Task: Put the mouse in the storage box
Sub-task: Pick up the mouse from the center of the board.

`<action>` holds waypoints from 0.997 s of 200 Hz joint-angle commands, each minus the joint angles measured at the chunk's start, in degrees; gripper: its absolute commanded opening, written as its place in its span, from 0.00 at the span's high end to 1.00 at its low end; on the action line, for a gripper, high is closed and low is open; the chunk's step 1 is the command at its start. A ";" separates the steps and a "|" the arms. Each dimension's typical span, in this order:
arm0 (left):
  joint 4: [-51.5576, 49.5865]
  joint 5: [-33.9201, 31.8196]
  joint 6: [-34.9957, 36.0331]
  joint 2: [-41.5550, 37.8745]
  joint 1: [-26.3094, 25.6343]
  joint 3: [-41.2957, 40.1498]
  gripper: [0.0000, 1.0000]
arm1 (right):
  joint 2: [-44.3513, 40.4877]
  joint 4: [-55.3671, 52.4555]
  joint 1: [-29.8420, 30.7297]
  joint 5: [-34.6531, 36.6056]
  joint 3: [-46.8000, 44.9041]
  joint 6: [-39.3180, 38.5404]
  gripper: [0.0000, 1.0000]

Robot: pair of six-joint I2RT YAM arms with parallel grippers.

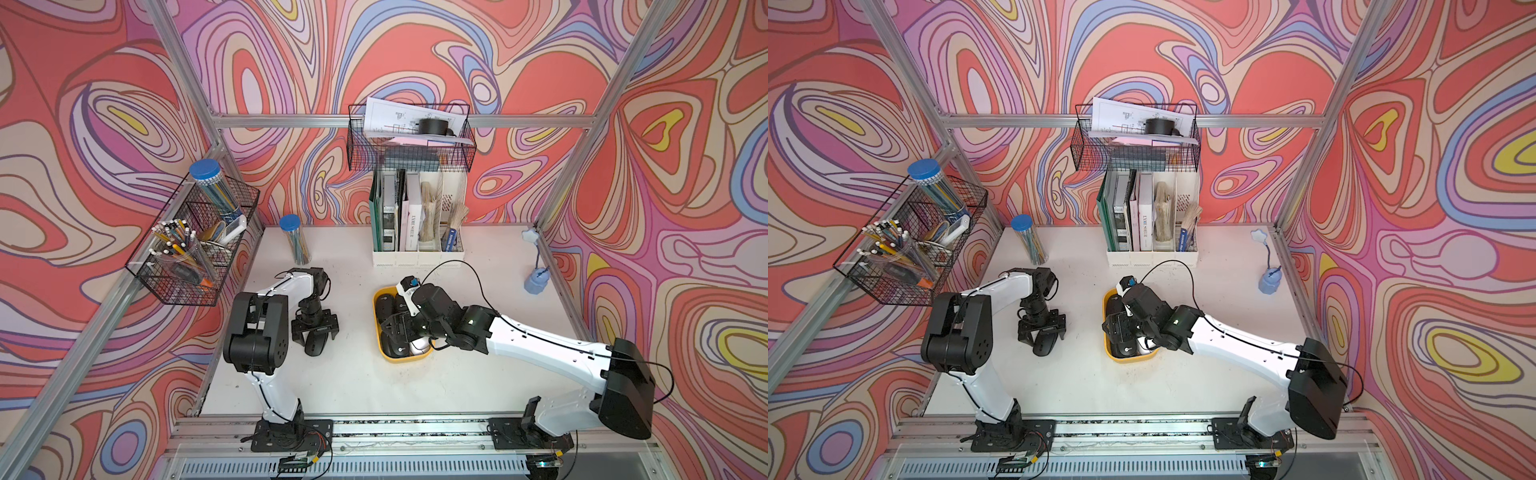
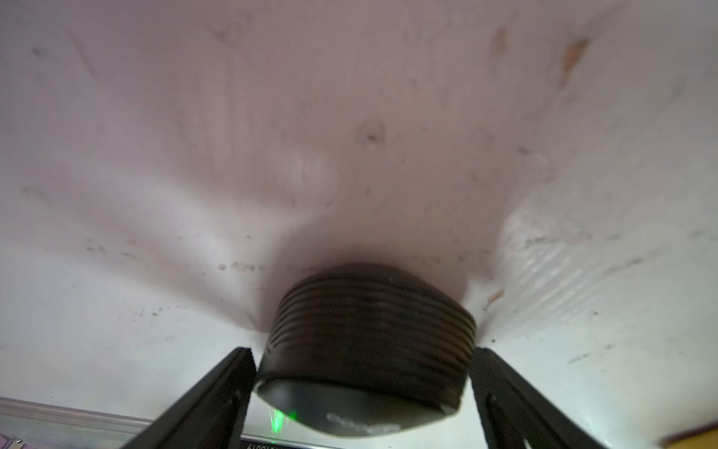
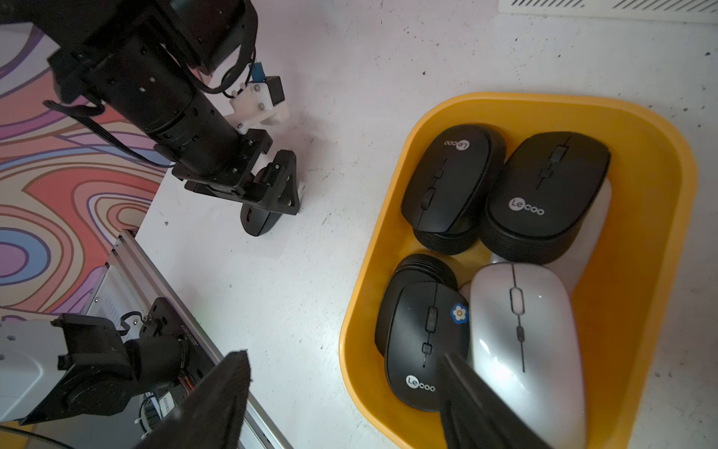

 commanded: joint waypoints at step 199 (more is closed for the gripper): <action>5.43 -2.97 -7.16 -3.28 -3.98 -2.81 0.26 | 11.52 9.58 1.16 -10.87 1.85 -0.17 0.26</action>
